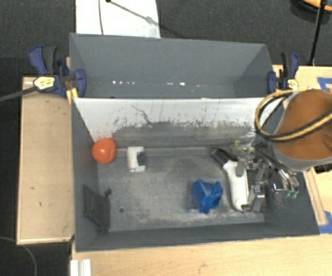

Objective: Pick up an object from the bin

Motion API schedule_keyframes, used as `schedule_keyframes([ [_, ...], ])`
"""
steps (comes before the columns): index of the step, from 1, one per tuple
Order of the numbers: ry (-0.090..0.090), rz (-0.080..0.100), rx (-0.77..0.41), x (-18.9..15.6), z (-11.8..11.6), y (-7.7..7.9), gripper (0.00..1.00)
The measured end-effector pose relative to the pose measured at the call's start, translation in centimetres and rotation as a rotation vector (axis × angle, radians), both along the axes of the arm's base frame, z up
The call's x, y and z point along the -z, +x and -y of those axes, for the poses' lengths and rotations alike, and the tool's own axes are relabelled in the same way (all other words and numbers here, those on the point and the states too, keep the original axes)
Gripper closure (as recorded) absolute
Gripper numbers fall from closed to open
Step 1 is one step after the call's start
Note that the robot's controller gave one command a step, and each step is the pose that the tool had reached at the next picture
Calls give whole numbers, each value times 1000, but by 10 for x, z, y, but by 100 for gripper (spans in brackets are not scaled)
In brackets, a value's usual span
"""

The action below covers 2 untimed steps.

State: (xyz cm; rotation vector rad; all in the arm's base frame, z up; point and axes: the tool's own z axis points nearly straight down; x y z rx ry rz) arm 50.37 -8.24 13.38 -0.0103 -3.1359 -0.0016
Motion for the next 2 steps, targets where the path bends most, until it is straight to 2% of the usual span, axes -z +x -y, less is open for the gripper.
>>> schedule_keyframes([
  [1, -1, 8, -2, -4, 0, 2, 0],
  [2, -2, 9, -28, 40, -24, 25, 0],
])
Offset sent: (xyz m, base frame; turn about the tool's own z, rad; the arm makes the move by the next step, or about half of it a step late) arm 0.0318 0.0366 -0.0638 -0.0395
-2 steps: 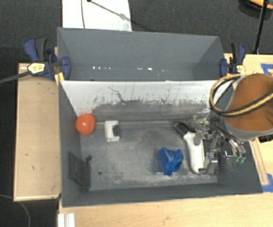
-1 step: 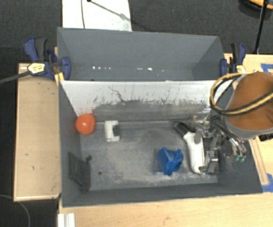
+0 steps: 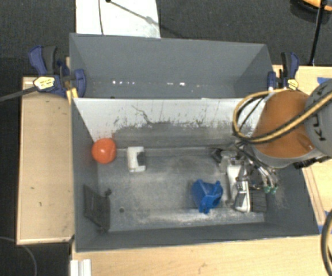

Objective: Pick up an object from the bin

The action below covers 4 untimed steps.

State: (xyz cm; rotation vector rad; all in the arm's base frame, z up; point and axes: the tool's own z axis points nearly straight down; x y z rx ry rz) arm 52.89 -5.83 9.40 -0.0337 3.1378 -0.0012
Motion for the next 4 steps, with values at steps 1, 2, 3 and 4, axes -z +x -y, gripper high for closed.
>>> schedule_keyframes([
  [1, 0, -7, -61, 17, -56, -2, 0],
  [2, 1, 3, -98, 22, -52, -21, 100],
  [3, 0, 3, -101, 22, -53, -21, 100],
  [4, 0, 13, -120, -144, -54, 3, 100],
])
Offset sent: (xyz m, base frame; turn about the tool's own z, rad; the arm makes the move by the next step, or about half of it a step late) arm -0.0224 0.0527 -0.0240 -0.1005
